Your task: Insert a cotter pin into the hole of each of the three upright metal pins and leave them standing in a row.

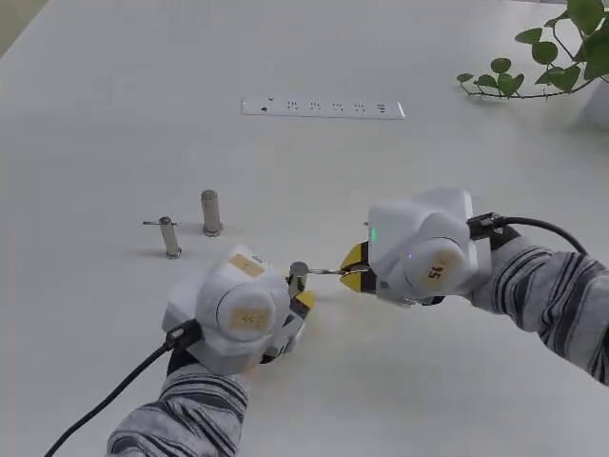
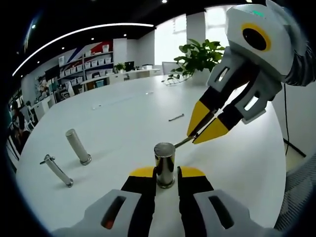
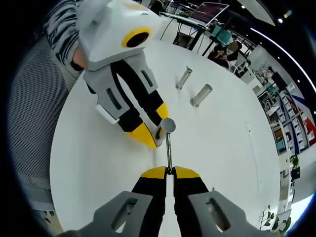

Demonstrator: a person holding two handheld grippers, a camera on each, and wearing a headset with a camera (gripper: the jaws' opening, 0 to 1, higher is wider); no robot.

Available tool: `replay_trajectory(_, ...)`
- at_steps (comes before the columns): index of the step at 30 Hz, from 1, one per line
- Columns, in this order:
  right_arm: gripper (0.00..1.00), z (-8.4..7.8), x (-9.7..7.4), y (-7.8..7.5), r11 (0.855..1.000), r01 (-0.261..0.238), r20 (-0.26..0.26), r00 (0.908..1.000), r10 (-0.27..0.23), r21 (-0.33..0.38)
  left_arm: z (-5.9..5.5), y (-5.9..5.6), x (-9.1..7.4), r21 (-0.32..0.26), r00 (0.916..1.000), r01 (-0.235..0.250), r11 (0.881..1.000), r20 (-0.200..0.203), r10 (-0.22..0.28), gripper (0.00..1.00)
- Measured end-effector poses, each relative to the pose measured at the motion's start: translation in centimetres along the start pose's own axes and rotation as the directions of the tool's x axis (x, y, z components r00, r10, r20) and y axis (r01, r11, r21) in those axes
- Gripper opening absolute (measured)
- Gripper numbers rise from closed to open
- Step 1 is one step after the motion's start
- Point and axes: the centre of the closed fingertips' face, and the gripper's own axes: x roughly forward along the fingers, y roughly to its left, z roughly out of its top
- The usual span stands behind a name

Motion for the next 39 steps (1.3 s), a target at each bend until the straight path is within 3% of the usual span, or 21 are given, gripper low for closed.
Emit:
replay_trajectory(8, 0.0, 0.4, 0.1, 0.1, 1.0, -0.005, -0.01, 0.9999, 0.005, -0.019, -0.2, 0.3, 0.2, -0.033, 0.9999, -0.015, 0.999, -0.007, 0.015, 0.1)
replay_trajectory(18, 0.0, 0.8, 0.4, 0.3, 1.0, -0.005, 0.007, 1.0, 0.005, -0.03, -0.4, 0.3, 0.4, -0.004, 0.9997, -0.023, 1.0, -0.007, 0.023, 0.1)
replay_trajectory(39, 0.0, 2.2, 0.6, 0.3, 0.999, -0.003, 0.023, 0.9997, 0.004, -0.046, -0.5, 0.3, 0.4, -0.029, 0.9994, -0.034, 0.999, -0.008, 0.034, 0.09)
